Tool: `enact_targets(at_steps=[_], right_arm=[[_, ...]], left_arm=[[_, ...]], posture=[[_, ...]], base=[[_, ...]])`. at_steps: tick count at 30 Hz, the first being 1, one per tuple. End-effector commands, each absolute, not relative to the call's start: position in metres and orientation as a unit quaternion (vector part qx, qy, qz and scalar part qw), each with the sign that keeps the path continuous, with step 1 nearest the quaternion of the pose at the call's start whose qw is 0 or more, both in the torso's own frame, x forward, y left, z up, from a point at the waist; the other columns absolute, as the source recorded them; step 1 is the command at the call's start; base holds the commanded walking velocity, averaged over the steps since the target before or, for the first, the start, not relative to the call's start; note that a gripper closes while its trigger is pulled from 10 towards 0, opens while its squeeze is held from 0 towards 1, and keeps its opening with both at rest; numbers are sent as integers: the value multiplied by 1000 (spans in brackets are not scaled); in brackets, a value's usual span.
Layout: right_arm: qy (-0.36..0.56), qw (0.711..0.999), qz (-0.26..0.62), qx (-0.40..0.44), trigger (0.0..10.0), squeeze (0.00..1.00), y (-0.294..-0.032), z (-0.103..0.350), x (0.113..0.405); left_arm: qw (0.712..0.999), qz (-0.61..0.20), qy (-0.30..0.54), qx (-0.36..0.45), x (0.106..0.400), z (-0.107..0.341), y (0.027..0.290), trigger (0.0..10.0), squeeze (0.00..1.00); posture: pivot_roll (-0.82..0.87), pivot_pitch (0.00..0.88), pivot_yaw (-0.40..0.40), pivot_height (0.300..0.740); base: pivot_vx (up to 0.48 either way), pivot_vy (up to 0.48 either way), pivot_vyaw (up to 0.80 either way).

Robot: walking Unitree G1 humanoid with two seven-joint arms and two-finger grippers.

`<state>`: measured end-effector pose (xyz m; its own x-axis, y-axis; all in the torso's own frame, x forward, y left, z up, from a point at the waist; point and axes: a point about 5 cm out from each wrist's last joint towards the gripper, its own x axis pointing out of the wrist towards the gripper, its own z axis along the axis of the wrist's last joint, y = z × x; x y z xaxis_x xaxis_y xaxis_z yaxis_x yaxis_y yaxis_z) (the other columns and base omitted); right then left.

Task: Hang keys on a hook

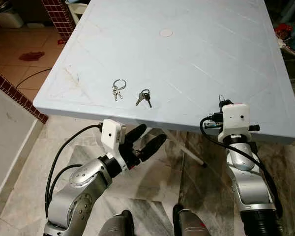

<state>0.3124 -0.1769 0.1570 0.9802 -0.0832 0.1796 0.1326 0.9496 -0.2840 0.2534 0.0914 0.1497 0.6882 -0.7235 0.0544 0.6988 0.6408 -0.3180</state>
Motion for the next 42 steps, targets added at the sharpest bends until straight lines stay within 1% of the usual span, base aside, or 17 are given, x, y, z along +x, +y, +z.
enact_targets(at_steps=[1,3,9,15,19,23,28,32,33,34,35,37,40,42], right_arm=[[-114,981,-58,-143,0,0,-173,169,312],[-142,976,-52,-156,0,0,-167,178,312],[-178,968,-44,-169,0,0,-158,190,311],[-228,956,-18,-186,0,0,-141,208,308],[-239,954,-11,-180,0,0,-137,214,308],[-252,953,12,-168,0,0,-126,220,311],[-262,951,37,-157,0,0,-112,227,314],[-246,961,42,-119,0,0,-110,225,316],[-243,963,44,-110,1961,0,-110,225,317],[-239,964,45,-105,10000,0,-110,224,317],[-233,966,45,-103,10000,0,-110,224,318],[-233,965,49,-107,10000,0,-110,224,319],[-231,965,49,-112,10000,0,-110,224,320],[-231,964,50,-119,10000,0,-110,224,320]], left_arm=[[913,-377,41,-149,255,145,96,10000,0],[927,-347,32,-135,261,144,103,10000,0],[943,-309,10,-125,271,149,112,10000,0],[958,-261,-26,-112,283,157,123,10000,0],[959,-259,-33,-110,286,159,123,10000,0],[963,-242,-46,-105,289,162,127,10000,0],[974,-195,-73,-89,298,171,137,10000,0],[983,-149,-74,-72,300,169,146,10000,0],[985,-141,-73,-73,301,167,147,10000,0],[986,-129,-75,-69,300,167,149,10000,0],[989,-109,-78,-63,300,166,153,10000,0],[990,-96,-80,-58,300,164,154,10000,0],[991,-88,-82,-58,300,163,155,10000,0],[991,-85,-82,-56,299,162,155,10000,0]], posture=[[-10,244,104,740],[-9,234,108,740],[-10,227,114,740],[-12,217,113,740],[-9,212,109,740],[-8,205,100,740],[1,199,79,740],[9,198,63,740],[9,198,62,740],[9,198,57,740],[9,198,53,740],[8,196,51,740],[4,193,50,740],[2,190,50,740]], base=[[0,0,0],[0,0,0],[0,0,0],[0,0,0],[0,0,0],[0,0,0],[0,0,0],[0,0,0],[0,0,0],[0,0,0],[0,0,0],[0,0,0],[0,0,0],[0,0,800]])
